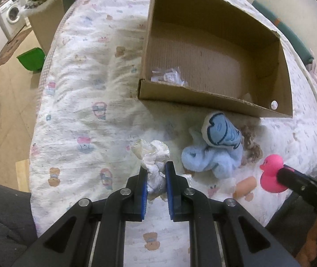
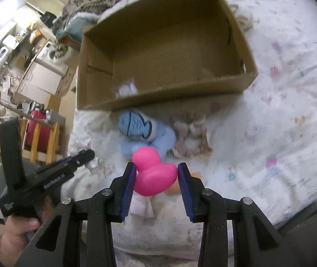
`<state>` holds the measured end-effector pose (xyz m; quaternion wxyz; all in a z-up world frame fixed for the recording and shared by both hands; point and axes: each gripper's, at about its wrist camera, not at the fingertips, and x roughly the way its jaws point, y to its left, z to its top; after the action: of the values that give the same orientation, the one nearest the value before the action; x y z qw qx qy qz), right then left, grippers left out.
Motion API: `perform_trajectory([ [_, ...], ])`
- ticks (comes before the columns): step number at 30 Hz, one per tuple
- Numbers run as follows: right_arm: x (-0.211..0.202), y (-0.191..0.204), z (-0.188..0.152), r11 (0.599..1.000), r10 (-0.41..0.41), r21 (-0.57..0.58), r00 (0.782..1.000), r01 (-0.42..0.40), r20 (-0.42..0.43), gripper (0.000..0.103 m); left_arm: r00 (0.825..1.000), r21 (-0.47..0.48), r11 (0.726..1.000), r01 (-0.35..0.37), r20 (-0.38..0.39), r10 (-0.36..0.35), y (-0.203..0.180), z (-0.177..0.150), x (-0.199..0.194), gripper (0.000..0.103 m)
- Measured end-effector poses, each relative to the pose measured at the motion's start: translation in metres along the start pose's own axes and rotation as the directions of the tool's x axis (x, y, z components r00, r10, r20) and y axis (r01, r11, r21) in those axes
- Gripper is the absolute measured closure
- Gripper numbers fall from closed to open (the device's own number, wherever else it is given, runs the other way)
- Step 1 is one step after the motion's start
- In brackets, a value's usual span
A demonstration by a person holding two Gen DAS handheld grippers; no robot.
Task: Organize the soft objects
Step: 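Grasp the pink rubber duck with the right gripper while the left gripper grasps the white scrunchie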
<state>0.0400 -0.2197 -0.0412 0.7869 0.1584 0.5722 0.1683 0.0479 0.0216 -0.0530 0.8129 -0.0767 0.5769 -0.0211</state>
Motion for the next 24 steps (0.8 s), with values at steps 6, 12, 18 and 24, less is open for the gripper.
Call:
perform_trajectory([
  [6, -0.008, -0.001, 0.008, 1.000, 0.017, 0.003, 0.998, -0.017, 0.056, 0.068, 0.998, 0.033, 0.999, -0.017, 0.062, 0.015, -0.011, 0.002, -0.007, 0.090],
  [12, -0.003, 0.001, 0.011, 1.000, -0.007, -0.010, 0.999, 0.008, 0.050, 0.080, 0.995, 0.038, 0.999, -0.020, 0.096, 0.017, -0.015, 0.004, -0.012, 0.090],
  [18, 0.003, -0.007, 0.011, 1.000, 0.005, 0.027, 1.000, -0.005, 0.023, 0.080, 0.997, 0.012, 1.000, -0.022, 0.073, 0.021, -0.013, 0.006, -0.002, 0.090],
  [24, 0.003, -0.013, 0.014, 0.997, 0.032, 0.063, 0.999, -0.034, 0.029, 0.080, 0.997, -0.004, 1.000, -0.008, 0.074, 0.008, -0.011, 0.007, -0.001, 0.090],
])
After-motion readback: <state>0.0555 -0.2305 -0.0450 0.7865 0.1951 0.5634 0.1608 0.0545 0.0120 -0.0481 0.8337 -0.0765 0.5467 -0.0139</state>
